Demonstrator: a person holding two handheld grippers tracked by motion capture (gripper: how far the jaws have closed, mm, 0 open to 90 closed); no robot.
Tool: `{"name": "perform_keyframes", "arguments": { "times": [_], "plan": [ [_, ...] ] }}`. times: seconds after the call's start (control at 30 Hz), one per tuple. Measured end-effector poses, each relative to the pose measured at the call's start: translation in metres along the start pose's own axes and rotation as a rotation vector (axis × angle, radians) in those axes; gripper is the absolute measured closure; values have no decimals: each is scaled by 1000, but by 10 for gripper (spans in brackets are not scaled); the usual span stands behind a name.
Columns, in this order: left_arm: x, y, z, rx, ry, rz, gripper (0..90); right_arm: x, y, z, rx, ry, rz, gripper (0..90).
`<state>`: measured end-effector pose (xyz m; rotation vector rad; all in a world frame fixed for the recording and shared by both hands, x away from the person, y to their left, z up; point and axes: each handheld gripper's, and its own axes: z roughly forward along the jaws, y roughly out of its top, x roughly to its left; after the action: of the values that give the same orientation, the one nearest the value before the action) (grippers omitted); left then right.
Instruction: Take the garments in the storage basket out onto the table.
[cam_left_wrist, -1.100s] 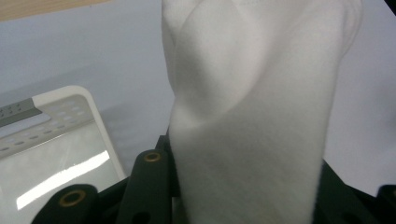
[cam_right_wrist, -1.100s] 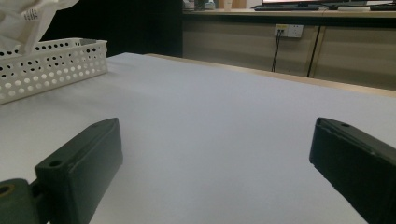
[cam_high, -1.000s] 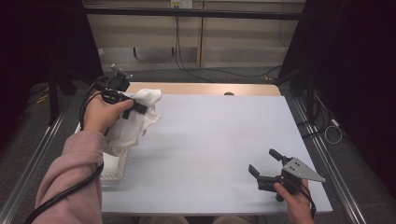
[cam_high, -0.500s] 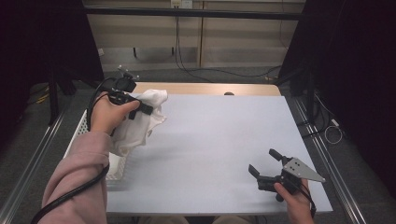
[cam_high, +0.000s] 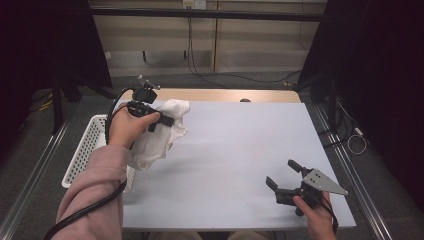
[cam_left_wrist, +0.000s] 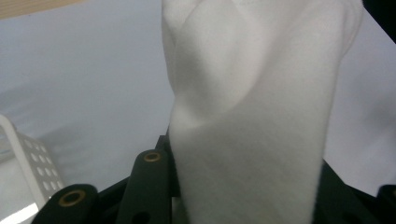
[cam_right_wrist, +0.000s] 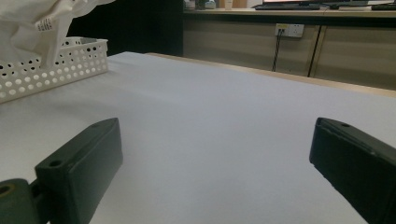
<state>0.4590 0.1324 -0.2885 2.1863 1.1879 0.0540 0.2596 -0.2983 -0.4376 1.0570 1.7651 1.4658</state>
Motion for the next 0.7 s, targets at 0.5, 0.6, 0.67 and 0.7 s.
{"name": "perform_keyframes", "arguments": {
  "times": [0.5,0.6,0.67,0.7],
  "plan": [
    [-15,0,18,-7,-19,30,646,0,0,0,1,0,-3,23],
    [-17,-1,22,-12,-16,36,646,-1,0,0,0,0,-4,23],
    [-18,-1,23,-7,-26,35,645,-1,0,0,2,-1,-1,23],
    [-18,-1,24,-10,-31,38,645,-1,0,0,1,-2,-1,23]
  ]
}}
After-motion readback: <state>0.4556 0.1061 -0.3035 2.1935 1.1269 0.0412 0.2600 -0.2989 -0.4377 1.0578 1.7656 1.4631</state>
